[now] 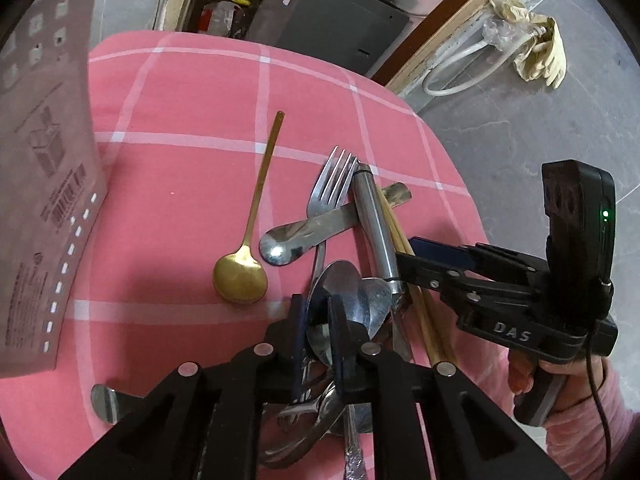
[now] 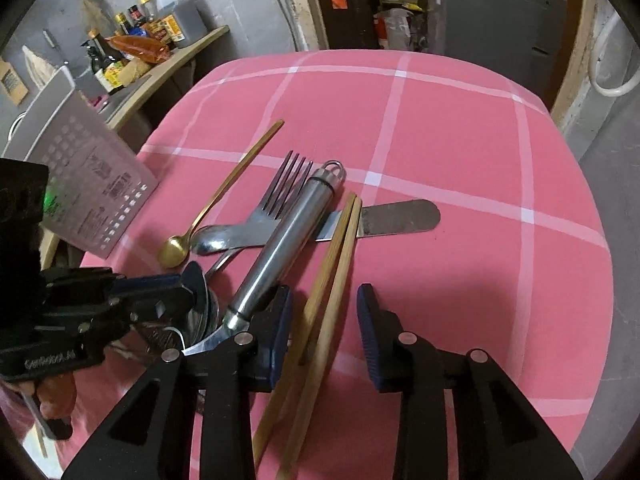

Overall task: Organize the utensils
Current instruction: 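Move the right tool to the wooden chopsticks while the left tool approaches the spoons, then close the right gripper on the pair of wooden chopsticks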

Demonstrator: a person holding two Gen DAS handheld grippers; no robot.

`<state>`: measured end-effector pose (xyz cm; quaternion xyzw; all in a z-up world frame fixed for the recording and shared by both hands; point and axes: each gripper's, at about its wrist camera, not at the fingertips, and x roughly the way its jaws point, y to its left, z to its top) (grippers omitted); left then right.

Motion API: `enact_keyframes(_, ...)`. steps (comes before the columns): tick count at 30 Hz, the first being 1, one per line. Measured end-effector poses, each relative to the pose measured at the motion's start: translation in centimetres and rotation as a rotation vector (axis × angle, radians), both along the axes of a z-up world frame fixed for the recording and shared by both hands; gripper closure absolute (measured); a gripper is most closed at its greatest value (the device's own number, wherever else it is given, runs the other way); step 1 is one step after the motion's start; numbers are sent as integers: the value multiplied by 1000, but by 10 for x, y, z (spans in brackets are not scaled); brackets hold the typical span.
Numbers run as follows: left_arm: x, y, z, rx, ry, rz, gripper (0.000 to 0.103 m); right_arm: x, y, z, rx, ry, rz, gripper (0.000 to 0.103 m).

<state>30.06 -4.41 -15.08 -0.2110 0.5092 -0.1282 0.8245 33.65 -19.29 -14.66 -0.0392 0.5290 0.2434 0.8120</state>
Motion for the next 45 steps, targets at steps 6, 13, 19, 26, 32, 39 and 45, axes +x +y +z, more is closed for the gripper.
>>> enact_keyframes(6,4,-3,1,1,8,6,90,-8,13,0,-77,-17,-39,77)
enact_keyframes(13,-2,-9,10,17,-13,-23,97,-15,-13,-1,40,51,-94,91)
enact_keyframes(19,-14,-14,27,16,-32,-71,100,-28,-37,-4,152,113,-149,92)
enact_keyframes(26,-28,-30,39,59,-29,-147,100,-60,-51,-2,178,105,-179,92)
enact_keyframes(32,-23,-34,34,76,11,-193,100,-72,-76,-10,223,119,-212,92)
enact_keyframes(39,-4,-44,18,84,94,-260,100,-79,-80,-20,278,128,-229,92)
enact_keyframes(45,0,-44,15,60,94,-238,100,-87,-80,-23,300,118,-240,92)
